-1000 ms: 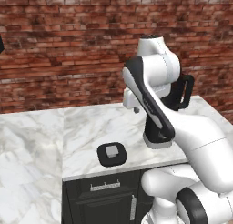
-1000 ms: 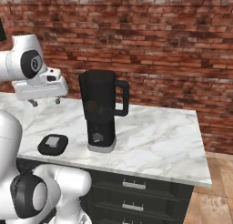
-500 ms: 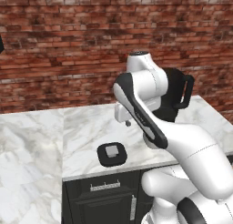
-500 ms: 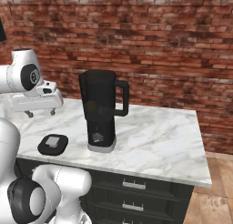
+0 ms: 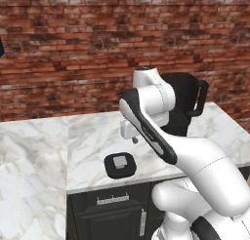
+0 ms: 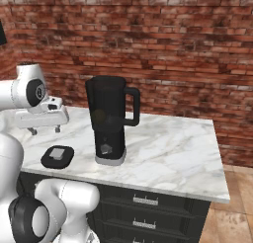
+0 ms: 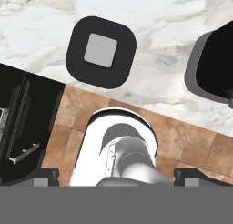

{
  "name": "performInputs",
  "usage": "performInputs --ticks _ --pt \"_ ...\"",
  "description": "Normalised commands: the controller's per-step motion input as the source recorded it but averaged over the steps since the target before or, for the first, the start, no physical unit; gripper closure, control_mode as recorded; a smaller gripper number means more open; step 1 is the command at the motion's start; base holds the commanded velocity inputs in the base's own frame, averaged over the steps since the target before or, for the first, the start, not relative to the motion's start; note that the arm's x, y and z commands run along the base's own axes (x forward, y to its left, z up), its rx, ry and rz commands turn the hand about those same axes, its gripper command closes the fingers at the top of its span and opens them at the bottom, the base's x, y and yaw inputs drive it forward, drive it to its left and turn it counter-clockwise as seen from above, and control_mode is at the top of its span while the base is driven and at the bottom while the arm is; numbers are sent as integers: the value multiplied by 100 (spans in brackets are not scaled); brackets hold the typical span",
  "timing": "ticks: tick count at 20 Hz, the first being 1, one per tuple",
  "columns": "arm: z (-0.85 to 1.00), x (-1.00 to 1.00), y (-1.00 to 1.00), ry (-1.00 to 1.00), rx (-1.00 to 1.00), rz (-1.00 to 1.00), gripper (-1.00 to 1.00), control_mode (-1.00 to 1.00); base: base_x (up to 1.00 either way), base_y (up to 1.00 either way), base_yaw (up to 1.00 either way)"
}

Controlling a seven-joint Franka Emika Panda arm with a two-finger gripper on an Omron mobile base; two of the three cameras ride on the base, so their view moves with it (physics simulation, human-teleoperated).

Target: Open the blender lid, put the pear in the blender, close the lid, and start the blender.

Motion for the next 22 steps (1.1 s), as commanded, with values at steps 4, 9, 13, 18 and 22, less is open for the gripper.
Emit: performInputs --ticks 4,9,13,18,22 --pt "-38 0 14 0 2 0 -100 -100 0 0 0" --pt "-44 0 16 0 5 0 -100 -100 0 0 0" --pt "-36 4 16 0 4 0 -100 -100 0 0 0" --pt "-23 5 10 0 2 0 -100 -100 0 0 0" --pt "-12 0 6 -2 0 0 -100 -100 0 0 0"
